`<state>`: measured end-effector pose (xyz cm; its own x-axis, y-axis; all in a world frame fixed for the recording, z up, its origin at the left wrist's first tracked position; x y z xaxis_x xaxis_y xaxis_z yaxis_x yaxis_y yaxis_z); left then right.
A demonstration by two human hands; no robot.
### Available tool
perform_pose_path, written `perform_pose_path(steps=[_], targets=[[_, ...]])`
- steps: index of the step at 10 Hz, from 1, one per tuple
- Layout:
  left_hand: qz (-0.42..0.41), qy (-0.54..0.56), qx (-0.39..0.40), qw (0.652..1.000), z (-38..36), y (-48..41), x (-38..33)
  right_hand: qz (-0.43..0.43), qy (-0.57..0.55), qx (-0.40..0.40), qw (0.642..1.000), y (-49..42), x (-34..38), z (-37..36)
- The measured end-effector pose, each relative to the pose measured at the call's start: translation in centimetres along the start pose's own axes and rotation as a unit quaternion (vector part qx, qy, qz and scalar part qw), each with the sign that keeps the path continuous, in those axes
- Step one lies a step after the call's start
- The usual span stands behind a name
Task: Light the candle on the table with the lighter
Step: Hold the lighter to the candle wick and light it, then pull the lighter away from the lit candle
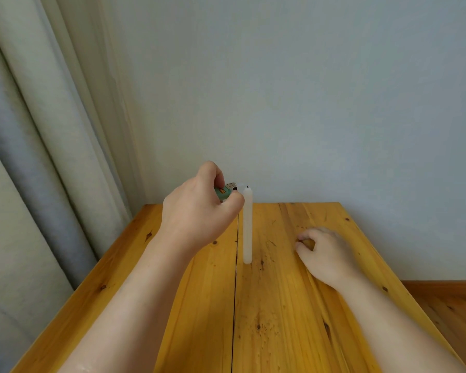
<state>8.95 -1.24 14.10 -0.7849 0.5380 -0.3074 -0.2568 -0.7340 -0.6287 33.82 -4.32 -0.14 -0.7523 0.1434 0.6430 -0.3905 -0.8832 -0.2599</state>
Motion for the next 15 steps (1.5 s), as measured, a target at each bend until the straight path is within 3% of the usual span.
perform_pose_path(steps=[11,12,15], targets=[[-0.001,0.002,-0.003,1.000,0.1,0.2,-0.4,0.003,-0.001,0.000,1.000,0.0,0.0,0.0],[0.019,0.019,0.028,0.999,-0.3,-0.1,0.3,0.005,-0.001,-0.001,1.000,0.0,0.0,0.0],[0.121,0.091,0.025,0.988,0.3,-0.6,4.7,0.005,-0.005,-0.005,1.000,-0.1,-0.2,-0.1]])
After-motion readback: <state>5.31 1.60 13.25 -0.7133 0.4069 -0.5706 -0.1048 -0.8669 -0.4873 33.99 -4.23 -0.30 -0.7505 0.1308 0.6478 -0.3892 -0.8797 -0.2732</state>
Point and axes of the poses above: each hand's wrist, its own y-axis away from the middle knuckle, its own z-axis out of the back of the hand, x = y × z, the point moved 6 cm from there along -y, towards the middle knuckle, and after that the axes turned 7 degrees about -y, right-handed, at the moved point
